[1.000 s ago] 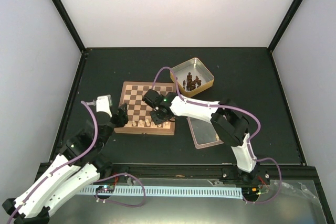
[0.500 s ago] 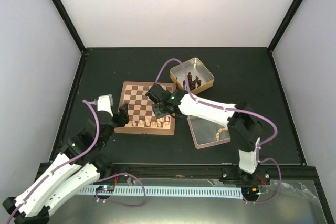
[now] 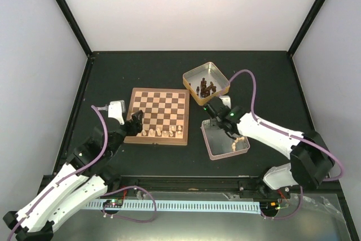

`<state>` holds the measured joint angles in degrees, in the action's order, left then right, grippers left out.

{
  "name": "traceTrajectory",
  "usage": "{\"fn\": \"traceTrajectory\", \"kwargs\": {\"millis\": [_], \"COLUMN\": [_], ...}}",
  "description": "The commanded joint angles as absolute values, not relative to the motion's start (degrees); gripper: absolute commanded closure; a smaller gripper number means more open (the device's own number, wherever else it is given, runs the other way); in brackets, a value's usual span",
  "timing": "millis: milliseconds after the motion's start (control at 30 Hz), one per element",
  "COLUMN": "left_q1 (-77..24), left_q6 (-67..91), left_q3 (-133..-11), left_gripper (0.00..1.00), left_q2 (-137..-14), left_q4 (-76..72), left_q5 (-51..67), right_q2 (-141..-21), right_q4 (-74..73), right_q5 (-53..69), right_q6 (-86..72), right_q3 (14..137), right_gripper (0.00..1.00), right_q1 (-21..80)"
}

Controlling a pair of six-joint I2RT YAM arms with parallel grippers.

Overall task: Set up the chess pieces on the board
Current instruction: Pick up the chess piece from the storage box.

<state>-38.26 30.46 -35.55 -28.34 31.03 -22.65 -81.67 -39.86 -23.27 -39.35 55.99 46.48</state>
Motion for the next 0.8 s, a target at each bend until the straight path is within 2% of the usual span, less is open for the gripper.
{"fn": "traceTrajectory", "kwargs": {"millis": [0,133,233,333,767], "left_q1": [-37.9,-37.9,-37.9,-37.8,-37.9], "left_q6": [29.3,29.1,28.8,28.7,28.8], "left_q3": [-36.4,-36.3,-36.2,-36.5,-36.2], "left_gripper": [0.25,0.25,0.25,0.25,0.25], "left_q2": [-29.4,-30.4,-31.0,-31.6,-32.9], "left_q4": [27.7,26.5,25.3,24.8,24.3], "left_q5": [-19.6,-17.1,-15.2,-14.2,-13.4], "right_q2": [-78.9,-78.3,-78.5,-79.6,-75.0], "right_q4": [-36.2,-33.8,-31.9,-32.0,-37.8], "right_q5": [-22.7,-21.7,-20.4,-19.4,-16.6], "right_q6": [-41.2,-40.3,-39.6,-39.8,-43.2], "right_q3": [48.4,44.0,42.4,41.9,37.8], "right_gripper": [0.57,0.58,0.66,0.70,0.71], "right_q1": [40.5,35.2,32.8,31.6,31.6]}}
